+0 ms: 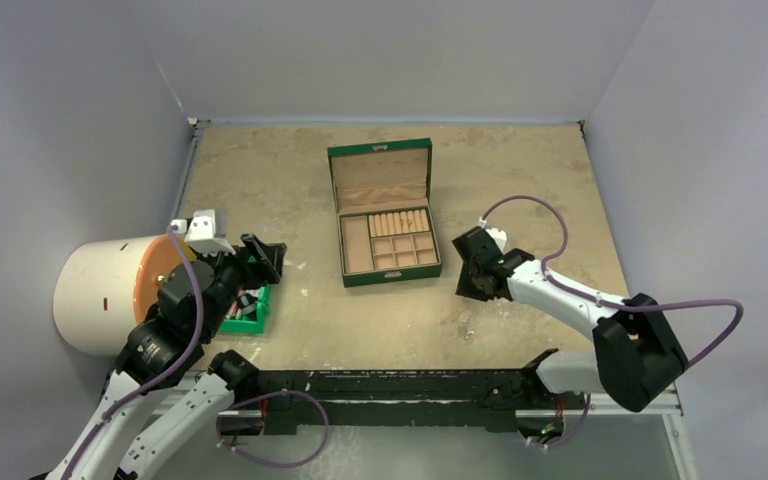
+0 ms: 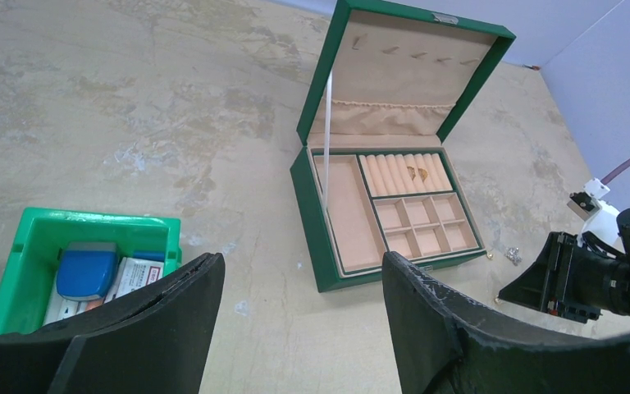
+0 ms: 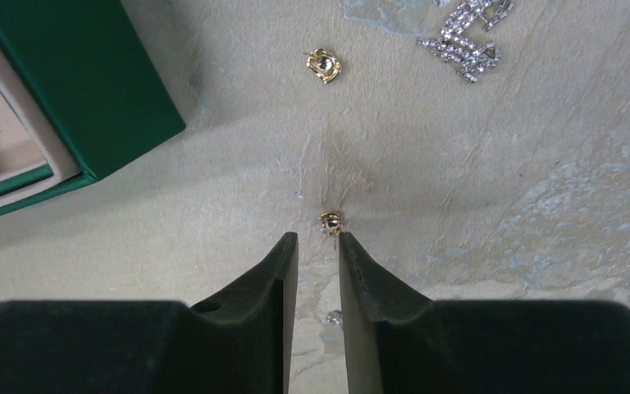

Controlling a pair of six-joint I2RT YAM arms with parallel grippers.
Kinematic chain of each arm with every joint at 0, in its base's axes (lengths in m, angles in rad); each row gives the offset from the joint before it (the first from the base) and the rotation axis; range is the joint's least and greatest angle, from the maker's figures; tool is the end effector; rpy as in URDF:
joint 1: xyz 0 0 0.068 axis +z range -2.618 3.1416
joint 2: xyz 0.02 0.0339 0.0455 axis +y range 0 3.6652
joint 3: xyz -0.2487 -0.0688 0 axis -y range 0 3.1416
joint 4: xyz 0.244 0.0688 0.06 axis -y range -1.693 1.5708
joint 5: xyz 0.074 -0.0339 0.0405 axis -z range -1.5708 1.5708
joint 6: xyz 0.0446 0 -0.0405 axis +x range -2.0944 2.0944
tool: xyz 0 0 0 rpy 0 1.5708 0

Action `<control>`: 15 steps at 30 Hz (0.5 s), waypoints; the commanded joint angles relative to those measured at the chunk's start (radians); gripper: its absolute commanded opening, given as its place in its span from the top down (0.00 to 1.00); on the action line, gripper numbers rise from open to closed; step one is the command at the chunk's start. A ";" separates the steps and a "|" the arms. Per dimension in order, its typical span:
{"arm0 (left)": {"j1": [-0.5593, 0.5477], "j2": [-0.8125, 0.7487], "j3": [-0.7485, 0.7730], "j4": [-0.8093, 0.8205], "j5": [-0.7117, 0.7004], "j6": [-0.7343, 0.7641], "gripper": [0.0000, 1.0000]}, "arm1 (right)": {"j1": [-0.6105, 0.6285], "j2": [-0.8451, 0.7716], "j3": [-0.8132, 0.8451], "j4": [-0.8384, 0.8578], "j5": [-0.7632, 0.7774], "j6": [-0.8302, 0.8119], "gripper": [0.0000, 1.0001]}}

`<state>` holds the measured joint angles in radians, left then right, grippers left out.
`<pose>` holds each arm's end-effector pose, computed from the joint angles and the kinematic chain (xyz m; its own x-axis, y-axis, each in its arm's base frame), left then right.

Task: Organize the mixed jewelry

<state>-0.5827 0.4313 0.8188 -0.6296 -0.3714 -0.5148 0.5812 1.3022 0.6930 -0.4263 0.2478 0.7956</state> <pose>0.1003 -0.0467 0.3375 -0.2819 -0.3637 -0.8878 0.0917 0.9109 -0.4023 0.2135 0.1271 0.1620 -0.8086 0.2973 -0.5077 0.2142 0.9525 0.2167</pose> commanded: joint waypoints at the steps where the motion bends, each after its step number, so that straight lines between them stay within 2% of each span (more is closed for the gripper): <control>1: 0.006 0.013 -0.004 0.046 -0.010 -0.014 0.30 | -0.007 0.006 -0.022 0.021 -0.006 -0.003 0.74; 10: 0.006 0.015 -0.003 0.047 -0.009 -0.013 0.30 | -0.011 0.012 -0.030 0.014 -0.005 0.000 0.76; 15: 0.006 0.012 -0.003 0.047 -0.009 -0.013 0.30 | -0.010 0.018 -0.030 0.017 -0.004 0.002 0.81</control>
<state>-0.5827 0.4408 0.8188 -0.6296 -0.3710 -0.5148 0.5747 1.3174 0.6651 -0.4122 0.2398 0.7959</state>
